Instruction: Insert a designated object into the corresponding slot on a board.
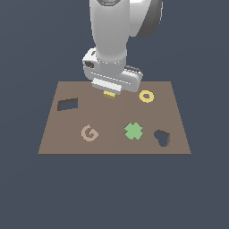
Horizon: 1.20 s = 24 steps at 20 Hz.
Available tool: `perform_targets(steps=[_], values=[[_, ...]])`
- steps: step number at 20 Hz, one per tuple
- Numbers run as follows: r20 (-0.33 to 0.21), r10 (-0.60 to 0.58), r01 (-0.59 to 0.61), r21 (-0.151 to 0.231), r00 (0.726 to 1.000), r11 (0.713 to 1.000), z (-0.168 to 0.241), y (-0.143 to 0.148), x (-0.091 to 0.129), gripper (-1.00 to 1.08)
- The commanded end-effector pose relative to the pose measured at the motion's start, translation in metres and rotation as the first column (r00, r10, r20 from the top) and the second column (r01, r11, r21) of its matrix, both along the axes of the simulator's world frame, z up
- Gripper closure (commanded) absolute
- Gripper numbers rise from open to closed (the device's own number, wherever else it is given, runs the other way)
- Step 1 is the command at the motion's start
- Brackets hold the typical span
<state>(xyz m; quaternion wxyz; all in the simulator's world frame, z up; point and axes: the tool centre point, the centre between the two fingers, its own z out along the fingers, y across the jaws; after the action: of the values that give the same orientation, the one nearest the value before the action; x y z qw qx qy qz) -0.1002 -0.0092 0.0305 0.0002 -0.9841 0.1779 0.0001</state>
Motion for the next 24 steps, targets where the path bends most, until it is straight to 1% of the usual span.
perform_targets(steps=[1, 8, 13, 19, 24], values=[[0.000, -0.001, 0.001, 0.000, 1.000, 1.000, -0.001, -0.001, 0.000, 1.08], [0.000, 0.002, -0.002, 0.000, 1.000, 1.000, 0.000, 0.000, 0.000, 1.08], [0.000, 0.032, -0.032, 0.000, 1.000, 1.000, 0.000, -0.003, -0.002, 1.08], [0.000, 0.109, -0.109, 0.000, 0.994, 0.994, 0.001, -0.009, -0.007, 1.08], [0.000, 0.208, -0.208, 0.000, 0.978, 0.978, 0.001, -0.018, -0.013, 1.08]])
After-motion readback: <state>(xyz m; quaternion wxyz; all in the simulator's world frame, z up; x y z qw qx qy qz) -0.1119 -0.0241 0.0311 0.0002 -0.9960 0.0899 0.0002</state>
